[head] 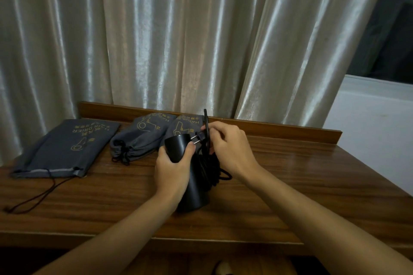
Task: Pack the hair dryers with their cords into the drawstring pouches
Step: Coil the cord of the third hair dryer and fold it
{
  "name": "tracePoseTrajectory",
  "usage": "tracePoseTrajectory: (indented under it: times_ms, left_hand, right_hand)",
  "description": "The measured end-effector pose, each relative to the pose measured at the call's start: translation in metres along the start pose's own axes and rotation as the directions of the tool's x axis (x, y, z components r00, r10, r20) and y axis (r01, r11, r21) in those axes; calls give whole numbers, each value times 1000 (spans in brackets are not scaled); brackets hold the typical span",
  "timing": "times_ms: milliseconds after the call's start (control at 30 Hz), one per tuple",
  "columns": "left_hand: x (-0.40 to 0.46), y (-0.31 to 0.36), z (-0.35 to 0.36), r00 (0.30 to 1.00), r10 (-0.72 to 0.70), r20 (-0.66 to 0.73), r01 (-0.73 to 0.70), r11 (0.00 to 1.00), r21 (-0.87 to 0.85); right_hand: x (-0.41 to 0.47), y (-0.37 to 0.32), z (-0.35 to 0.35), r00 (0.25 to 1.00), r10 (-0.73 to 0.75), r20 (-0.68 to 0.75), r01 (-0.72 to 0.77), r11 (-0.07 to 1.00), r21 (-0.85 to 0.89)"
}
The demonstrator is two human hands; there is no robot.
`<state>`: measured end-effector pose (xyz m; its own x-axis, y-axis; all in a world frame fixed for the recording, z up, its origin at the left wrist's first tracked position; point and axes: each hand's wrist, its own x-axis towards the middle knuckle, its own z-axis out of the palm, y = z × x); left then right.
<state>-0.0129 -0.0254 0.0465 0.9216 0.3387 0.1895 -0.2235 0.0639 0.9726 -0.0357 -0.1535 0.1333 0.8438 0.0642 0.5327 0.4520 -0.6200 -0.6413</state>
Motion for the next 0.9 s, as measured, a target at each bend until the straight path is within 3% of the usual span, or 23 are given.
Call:
tracePoseTrajectory:
  times_ms: [67, 167, 200, 333, 500, 633, 733, 800, 900]
  left_hand:
    - [2, -1, -1, 999, -11, -44, 14, 998, 55]
    - [3, -2, -4, 997, 19, -81, -4, 983, 186]
    - [2, -1, -4, 996, 34, -78, -15, 972, 233]
    - [-2, 4, -3, 996, 79, -41, -58, 928, 367]
    - [-3, 15, 2, 994, 102, -35, -73, 878, 473]
    - [-5, 21, 5, 997, 77, -19, -53, 823, 565]
    - [-7, 26, 12, 999, 38, -4, -26, 760, 650]
    - [-8, 27, 17, 1000, 26, 6, -23, 737, 675]
    - [-8, 28, 19, 999, 48, 19, -48, 715, 698]
  right_hand:
    - [0, -2, -1, 989, 88, 120, -101, 989, 105]
    - [-3, 3, 6, 943, 120, 310, -112, 993, -43]
    - [-3, 7, 9, 944, 125, 305, -104, 991, -86]
    - [-8, 14, 17, 993, 100, 67, -80, 965, -250]
    - [-13, 12, 21, 985, -109, -135, 10, 813, -583]
    - [-9, 21, 19, 990, -103, -100, 1, 701, -713]
    - [-10, 25, 22, 992, -70, -104, -22, 721, -693]
    - [-10, 30, 20, 992, -95, -77, 17, 728, -685]
    - [-8, 36, 14, 988, -146, 42, 125, 625, -770]
